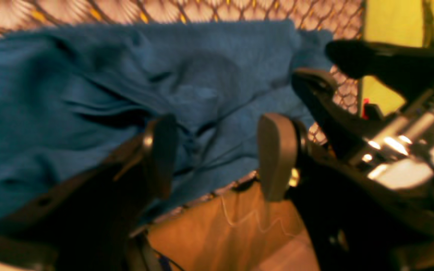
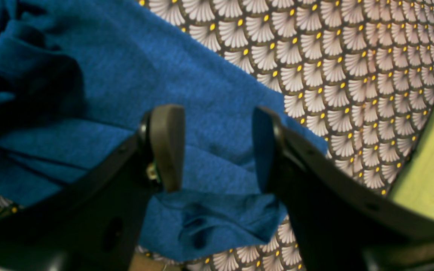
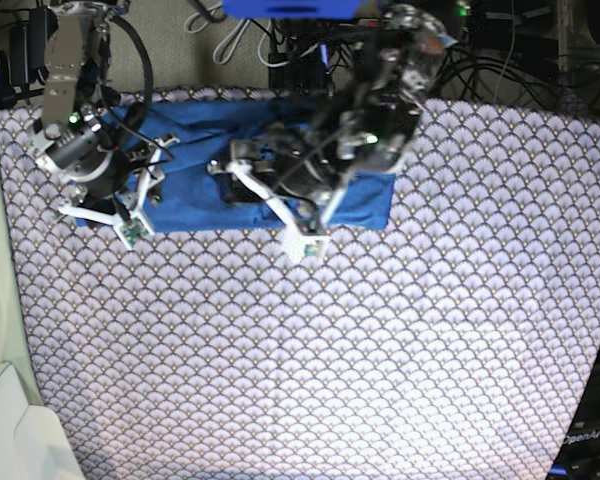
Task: Fold the T-shirt properly
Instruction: 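Lower the folded end onto the shirt and press it flat with the left gripper, then smooth the folded bundle with the left gripper, pulling its edge outward, then release the shirt and raise both grippers away from the bundle, then grasp the blue strip's end with the right gripper and lift it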
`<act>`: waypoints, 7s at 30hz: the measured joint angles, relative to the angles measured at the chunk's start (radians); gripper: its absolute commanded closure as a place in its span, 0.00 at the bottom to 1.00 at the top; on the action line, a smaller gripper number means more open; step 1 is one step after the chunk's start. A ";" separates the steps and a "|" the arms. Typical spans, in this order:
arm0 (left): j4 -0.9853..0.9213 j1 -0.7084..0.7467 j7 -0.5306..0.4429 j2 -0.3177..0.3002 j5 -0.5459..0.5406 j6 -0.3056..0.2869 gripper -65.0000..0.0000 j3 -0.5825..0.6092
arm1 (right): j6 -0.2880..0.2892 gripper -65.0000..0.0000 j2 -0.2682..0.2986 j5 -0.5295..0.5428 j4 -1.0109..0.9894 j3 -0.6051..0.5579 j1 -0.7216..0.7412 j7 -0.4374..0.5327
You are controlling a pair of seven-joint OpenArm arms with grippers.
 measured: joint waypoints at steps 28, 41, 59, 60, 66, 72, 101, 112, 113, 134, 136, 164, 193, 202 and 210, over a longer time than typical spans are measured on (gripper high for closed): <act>-0.063 -0.012 0.197 -0.178 -0.123 -0.014 1.00 0.091 | 0.000 0.53 0.001 -0.001 0.000 0.001 0.000 0.000; -0.156 -0.066 0.186 -0.132 -0.112 -0.003 1.00 -0.121 | 0.000 0.53 -0.001 0.000 0.000 0.000 -0.002 0.000; -0.519 -0.186 -0.117 -0.011 -0.134 0.005 1.00 0.086 | 0.002 0.53 0.003 0.000 -0.001 0.003 0.000 0.000; -0.519 -0.190 -0.123 -0.002 -0.129 0.008 1.00 0.095 | 0.002 0.53 0.003 0.000 -0.001 0.003 -0.001 0.000; -0.468 -0.214 -0.122 0.041 -0.129 0.011 1.00 0.112 | 0.002 0.53 0.003 0.000 -0.001 0.003 -0.003 0.000; -0.443 -0.210 -0.039 -0.039 -0.124 0.012 1.00 0.107 | 0.002 0.53 0.003 0.000 -0.001 0.003 -0.003 0.000; -0.371 -0.200 0.047 -0.338 -0.121 -0.009 1.00 0.109 | 0.002 0.53 -0.001 0.001 -0.001 0.019 0.005 0.000; -0.338 -0.191 0.036 -0.368 -0.109 -0.010 1.00 0.111 | 0.006 0.53 -0.060 -0.001 -0.015 0.269 0.111 -0.133; -0.335 -0.191 0.036 -0.368 -0.105 -0.008 1.00 0.111 | 0.006 0.52 -0.061 0.002 -0.025 0.276 0.117 -0.147; -0.212 -0.188 0.055 -0.383 -0.065 0.007 1.00 0.110 | 0.006 0.38 -0.066 0.005 -0.290 0.418 0.203 -0.210; -0.187 -0.188 0.055 -0.384 -0.064 0.007 1.00 0.110 | 0.006 0.38 -0.055 -0.009 -0.331 0.428 0.203 -0.216; -0.032 -0.091 0.190 -0.433 -0.059 0.004 1.00 -0.330 | 0.005 0.45 -0.041 0.016 -0.465 0.429 0.222 -0.125; -0.032 0.135 0.193 -0.547 -0.071 0.000 1.00 -0.765 | 0.006 1.00 -0.209 0.000 -0.022 0.325 0.211 -0.404; -0.031 0.137 0.196 -0.623 -0.064 0.000 1.00 -0.855 | 0.006 1.00 -0.269 -0.006 -0.014 0.140 0.124 -0.407; -0.035 0.130 0.194 -0.680 -0.060 0.000 1.00 -0.936 | 0.006 1.00 -0.270 0.178 -0.014 0.039 0.132 -0.407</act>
